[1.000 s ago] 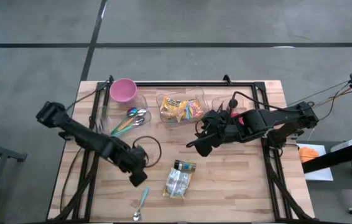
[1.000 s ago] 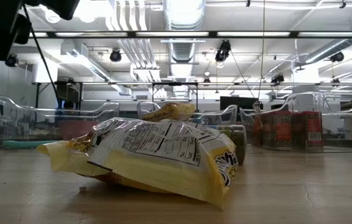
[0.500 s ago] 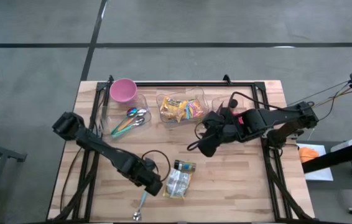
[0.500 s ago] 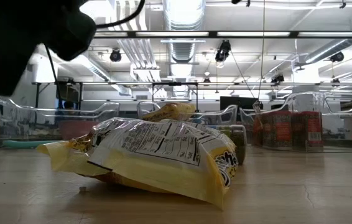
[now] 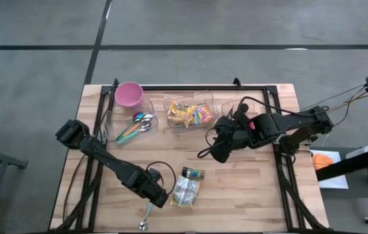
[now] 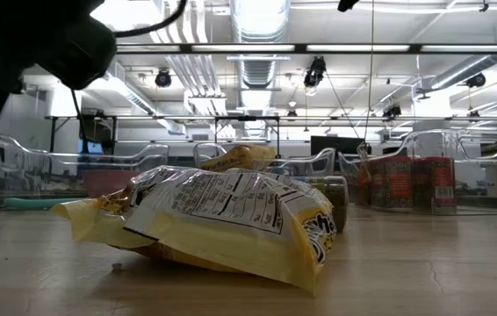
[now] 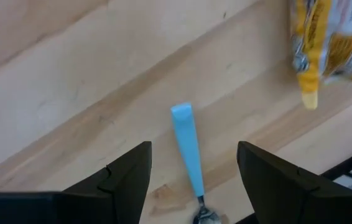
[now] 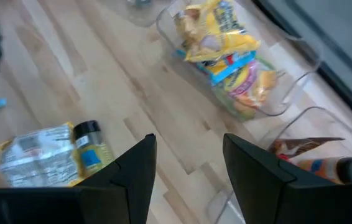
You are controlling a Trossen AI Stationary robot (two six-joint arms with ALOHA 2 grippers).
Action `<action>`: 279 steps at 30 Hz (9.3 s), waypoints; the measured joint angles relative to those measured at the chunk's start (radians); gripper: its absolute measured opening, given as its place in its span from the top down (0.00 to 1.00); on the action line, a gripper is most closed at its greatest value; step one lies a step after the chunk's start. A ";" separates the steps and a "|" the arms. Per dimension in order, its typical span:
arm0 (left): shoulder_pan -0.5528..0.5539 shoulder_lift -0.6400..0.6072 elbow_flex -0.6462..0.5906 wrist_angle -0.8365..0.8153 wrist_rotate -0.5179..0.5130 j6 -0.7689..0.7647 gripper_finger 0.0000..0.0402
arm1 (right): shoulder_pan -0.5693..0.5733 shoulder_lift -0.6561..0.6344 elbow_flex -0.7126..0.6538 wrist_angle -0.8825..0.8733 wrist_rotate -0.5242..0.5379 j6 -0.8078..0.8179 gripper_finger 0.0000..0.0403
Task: Pick & Place Food Item
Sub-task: Put the blue spoon into the left transparent bin, then put the yellow noodle pack into the middle transparent bin
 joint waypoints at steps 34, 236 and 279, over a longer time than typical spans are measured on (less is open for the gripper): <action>-0.137 0.152 0.018 0.115 -0.026 -0.107 0.40 | 0.000 -0.111 0.000 -0.001 0.061 0.000 0.55; 1.089 -0.366 -0.452 -0.134 -0.077 1.424 0.84 | -0.001 -0.100 0.000 0.083 0.061 -0.061 0.55; 1.089 -0.367 -0.413 -0.233 -0.047 1.269 0.32 | 0.000 -0.101 0.000 0.075 0.053 -0.087 0.55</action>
